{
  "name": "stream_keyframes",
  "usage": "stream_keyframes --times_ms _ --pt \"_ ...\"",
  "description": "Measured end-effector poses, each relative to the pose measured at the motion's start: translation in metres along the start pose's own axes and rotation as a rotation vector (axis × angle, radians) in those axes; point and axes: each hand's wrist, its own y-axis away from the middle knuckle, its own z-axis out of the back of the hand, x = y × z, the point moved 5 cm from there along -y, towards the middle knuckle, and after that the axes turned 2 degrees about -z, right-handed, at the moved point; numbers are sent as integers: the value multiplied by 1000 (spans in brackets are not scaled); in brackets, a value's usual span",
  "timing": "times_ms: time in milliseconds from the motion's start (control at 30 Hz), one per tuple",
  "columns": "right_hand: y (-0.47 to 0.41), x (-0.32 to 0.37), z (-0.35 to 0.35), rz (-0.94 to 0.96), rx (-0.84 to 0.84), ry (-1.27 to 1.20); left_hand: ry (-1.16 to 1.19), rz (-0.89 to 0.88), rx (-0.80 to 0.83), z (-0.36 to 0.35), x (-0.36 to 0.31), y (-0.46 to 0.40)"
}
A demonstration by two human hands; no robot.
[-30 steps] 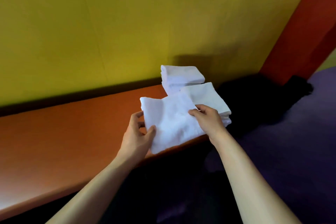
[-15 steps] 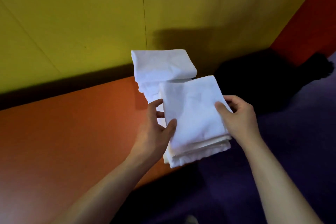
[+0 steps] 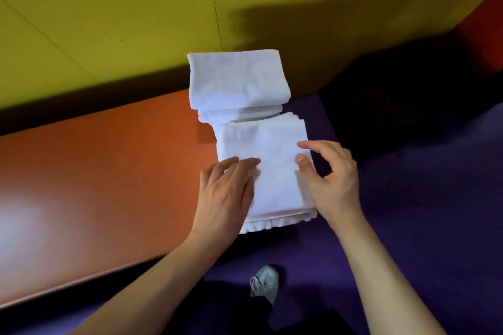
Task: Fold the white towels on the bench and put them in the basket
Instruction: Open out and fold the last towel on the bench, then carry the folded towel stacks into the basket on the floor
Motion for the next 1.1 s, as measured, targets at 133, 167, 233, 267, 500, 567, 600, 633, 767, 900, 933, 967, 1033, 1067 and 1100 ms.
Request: stream_keyframes --times_ms 133,167,233,267,500,567,600,633,767,900,933,967,1033,1067,1100 --pt "-9 -24 -32 118 258 199 29 82 65 -34 19 0" --pt "-6 -33 -40 136 325 256 38 91 71 -40 24 3" --pt "-2 -47 -50 122 436 317 48 103 73 -47 30 7" --pt "-2 -52 -52 112 477 332 51 116 72 -49 31 8" --pt "2 -61 -51 -22 684 278 -95 300 151 -53 33 13" --pt "1 -59 -52 -158 728 196 57 359 142 -54 39 13" --pt "1 -60 -52 -236 754 137 155 374 152 -57 40 12" --pt "1 -61 -52 -294 777 73 252 393 175 -61 42 10" --pt "-6 -66 -59 -381 818 -100 506 524 318 -76 52 5" --pt "-11 -70 -64 -404 818 -170 606 570 324 -79 55 -1" --pt "-11 -71 -65 -405 803 -175 613 579 317 -79 55 -2" --pt "-10 -72 -65 -407 789 -180 617 589 308 -79 55 -2" --pt "-8 -73 -67 -407 766 -191 640 607 280 -79 53 0" --pt "-9 -73 -67 -404 751 -199 659 615 267 -77 52 -1" --pt "-10 -72 -68 -402 731 -207 676 623 254 -76 51 -3"
